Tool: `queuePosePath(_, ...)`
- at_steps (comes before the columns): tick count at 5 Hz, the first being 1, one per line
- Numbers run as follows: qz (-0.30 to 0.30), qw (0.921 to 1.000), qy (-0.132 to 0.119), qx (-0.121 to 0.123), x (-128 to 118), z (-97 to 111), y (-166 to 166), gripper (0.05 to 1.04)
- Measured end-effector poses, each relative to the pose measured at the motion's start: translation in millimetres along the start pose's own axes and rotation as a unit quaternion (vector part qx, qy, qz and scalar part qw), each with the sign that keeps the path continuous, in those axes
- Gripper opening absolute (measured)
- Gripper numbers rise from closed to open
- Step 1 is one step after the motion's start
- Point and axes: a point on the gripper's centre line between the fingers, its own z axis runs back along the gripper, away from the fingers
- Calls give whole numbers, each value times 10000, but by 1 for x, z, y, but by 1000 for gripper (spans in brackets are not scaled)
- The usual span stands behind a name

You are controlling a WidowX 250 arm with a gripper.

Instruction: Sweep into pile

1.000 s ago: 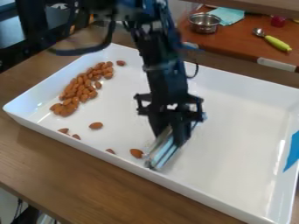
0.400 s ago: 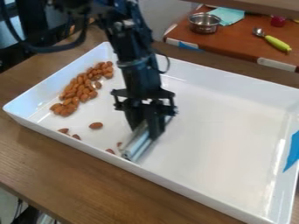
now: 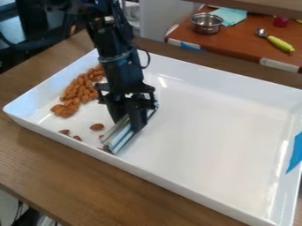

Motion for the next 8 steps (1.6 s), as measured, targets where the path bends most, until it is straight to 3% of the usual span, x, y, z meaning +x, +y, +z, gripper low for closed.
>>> queuePosePath(3,73,9992,-192,340,2,7,46,380)
queuePosePath(4,90,9990,29,440,3,10,63,380)
queuePosePath(6,111,9947,317,968,0,18,90,380)
queuePosePath(7,318,9981,323,428,-8,28,80,380)
queuePosePath(8,382,9985,205,-347,-5,53,50,380)
